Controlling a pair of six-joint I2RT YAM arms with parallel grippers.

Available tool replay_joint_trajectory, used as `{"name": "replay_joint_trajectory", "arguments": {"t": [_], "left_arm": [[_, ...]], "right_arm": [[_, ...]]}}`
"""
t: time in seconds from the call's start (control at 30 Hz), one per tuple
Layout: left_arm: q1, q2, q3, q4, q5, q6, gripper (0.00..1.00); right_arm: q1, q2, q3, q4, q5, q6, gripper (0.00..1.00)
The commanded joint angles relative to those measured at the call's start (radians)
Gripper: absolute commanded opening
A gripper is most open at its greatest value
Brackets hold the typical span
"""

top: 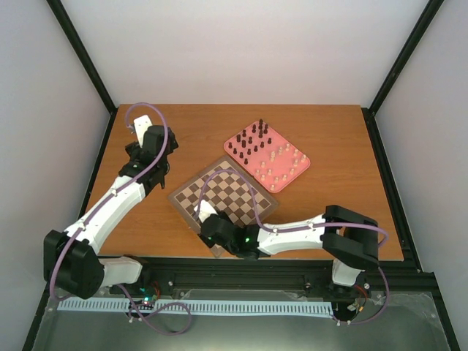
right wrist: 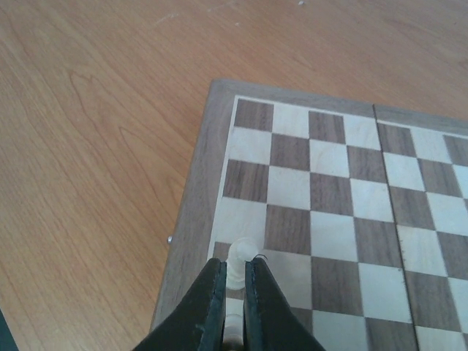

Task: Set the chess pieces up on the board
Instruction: Place the chess piece on the chessboard.

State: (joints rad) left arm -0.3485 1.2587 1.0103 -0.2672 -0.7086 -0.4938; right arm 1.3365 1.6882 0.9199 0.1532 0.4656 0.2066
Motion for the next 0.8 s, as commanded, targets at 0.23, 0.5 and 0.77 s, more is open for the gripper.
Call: {"name": "replay_joint_trajectory", "arguments": {"t": [0.23,0.5,0.77], "left_arm": [[0.004,0.011,0.028,0.016,-0.001,0.011,1.0],[0.005,0.006,0.028,0.014,-0.001,0.012,1.0],[0.005,0.002,0.027,0.012,0.0,0.012,1.0]], "right_arm": [[0.032,0.062,0.031,-0.003,0.076,0.014,0.03],[0.032,0.075,0.028,0.017,0.062,0.014,0.03],[0.032,0.076,0.021,0.044,0.057,0.01,0.04]]}}
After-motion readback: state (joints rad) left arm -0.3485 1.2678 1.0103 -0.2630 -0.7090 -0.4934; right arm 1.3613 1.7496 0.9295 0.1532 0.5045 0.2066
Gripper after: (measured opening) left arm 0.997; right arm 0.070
